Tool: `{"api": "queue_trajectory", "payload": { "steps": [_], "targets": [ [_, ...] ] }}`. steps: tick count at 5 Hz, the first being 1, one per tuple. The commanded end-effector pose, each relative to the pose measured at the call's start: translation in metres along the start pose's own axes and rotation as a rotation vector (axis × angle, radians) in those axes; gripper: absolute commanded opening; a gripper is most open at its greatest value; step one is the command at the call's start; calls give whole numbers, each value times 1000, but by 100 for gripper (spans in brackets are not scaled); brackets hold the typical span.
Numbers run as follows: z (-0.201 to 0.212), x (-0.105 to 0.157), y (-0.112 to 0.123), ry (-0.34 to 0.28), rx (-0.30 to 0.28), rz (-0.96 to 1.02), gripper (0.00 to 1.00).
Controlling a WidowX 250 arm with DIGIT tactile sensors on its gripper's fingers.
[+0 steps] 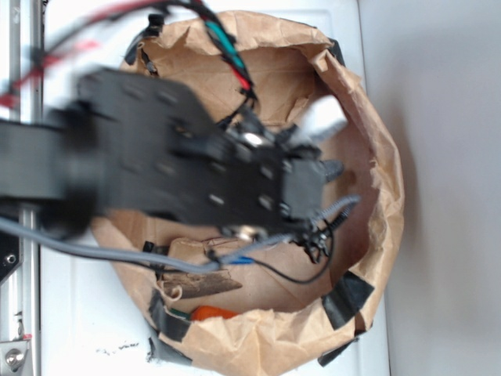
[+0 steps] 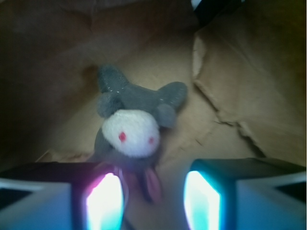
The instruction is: Grab the gray animal.
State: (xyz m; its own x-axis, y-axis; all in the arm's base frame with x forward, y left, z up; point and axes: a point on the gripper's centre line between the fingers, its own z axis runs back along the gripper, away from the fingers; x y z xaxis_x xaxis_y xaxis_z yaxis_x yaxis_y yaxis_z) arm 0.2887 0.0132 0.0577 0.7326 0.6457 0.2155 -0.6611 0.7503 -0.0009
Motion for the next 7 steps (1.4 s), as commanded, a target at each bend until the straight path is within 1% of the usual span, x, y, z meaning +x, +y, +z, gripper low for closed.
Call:
{"api": "queue_trajectory", "payload": {
  "steps": [1,2,3,4,5,6,7],
  "targets": [
    [-14,30,-8,-47,19,65,100],
    [-16,37,-13,-46,35,72,100],
    [-14,38,-12,-37,37,95,0],
    [-1,31,-10,-36,-8,74,0],
    [31,19,-1,-14,-118,20,0],
    [57,8,10,4,-199,-39,0],
    [85,-5,23,-4,-294,-115,0]
  ]
}}
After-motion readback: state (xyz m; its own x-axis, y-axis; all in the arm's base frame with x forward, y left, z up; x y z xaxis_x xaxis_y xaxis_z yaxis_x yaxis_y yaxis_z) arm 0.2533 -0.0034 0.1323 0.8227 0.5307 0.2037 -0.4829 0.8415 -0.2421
